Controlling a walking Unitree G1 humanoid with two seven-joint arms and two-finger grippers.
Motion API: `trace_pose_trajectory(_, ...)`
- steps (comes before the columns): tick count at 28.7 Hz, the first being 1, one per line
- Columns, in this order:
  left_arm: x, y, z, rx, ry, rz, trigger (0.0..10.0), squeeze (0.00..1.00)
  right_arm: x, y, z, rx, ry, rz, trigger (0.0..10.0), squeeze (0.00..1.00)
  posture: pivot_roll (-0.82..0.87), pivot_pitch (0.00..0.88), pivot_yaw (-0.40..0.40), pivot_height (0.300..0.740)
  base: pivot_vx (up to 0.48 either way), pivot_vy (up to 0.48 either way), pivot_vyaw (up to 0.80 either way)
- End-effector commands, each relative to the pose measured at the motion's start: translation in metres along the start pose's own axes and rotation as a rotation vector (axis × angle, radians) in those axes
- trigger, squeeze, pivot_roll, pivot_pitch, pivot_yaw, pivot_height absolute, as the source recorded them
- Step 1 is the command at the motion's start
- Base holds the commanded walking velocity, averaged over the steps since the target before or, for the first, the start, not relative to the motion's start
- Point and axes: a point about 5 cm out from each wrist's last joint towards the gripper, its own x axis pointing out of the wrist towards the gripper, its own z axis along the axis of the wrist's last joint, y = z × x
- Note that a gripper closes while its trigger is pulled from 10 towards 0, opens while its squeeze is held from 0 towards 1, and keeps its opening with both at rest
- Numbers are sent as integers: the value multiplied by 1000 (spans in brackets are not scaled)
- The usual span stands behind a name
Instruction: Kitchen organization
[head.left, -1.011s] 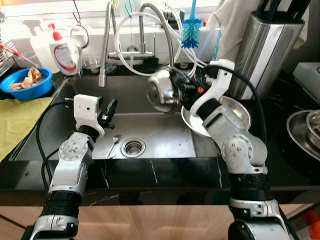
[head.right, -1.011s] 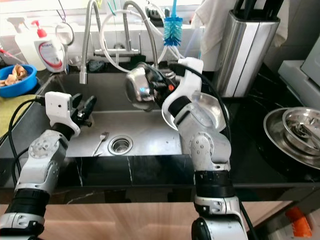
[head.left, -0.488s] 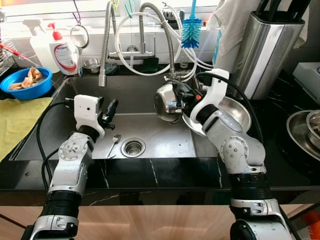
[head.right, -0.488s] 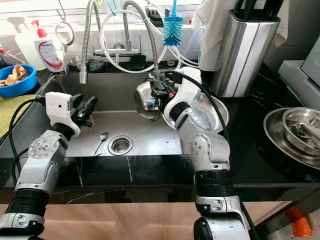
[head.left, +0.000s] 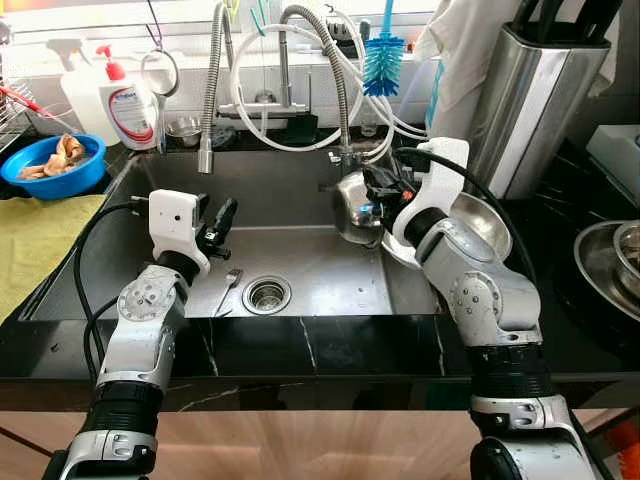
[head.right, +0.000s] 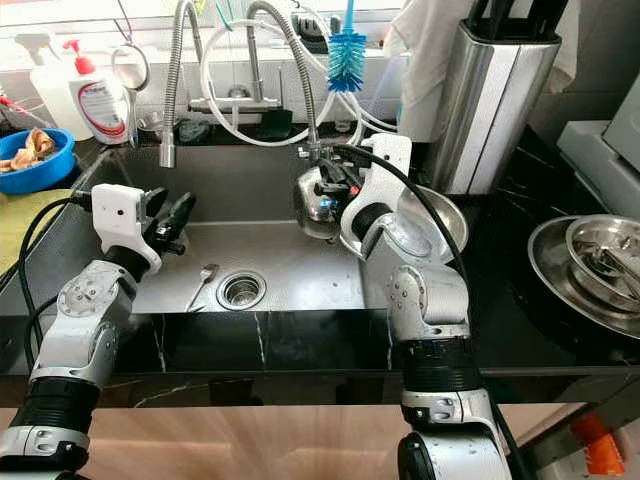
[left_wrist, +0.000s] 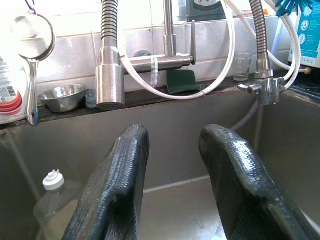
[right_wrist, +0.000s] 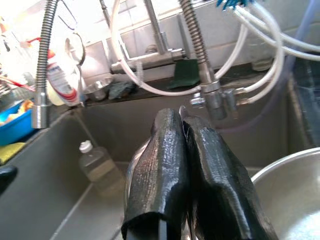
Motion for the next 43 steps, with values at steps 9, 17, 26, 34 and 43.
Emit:
trace_pose_trajectory(9,1,-1,-2,-15,16,-10,10000,0,-4,-3,9,-42,-36,-50,10000,0,-75,0,36,740,0,0,0)
trace_pose_trajectory(17,-1,6,-3,55,12,35,10000,0,-1,21,12,-18,-90,99,10000,0,-72,0,37,740,0,0,0)
trace_pose_trajectory(26,-2,18,2,84,-8,101,10000,0,7,28,-6,104,-19,193,10000,0,-64,0,30,740,0,0,0)
trace_pose_trajectory(34,-2,16,0,85,-5,101,10000,0,15,12,-24,96,100,114,10000,0,-64,0,28,740,0,0,0)
trace_pose_trajectory(43,-1,16,1,81,-5,100,10000,0,20,14,-28,69,116,129,10000,20,-61,0,29,740,0,0,0)
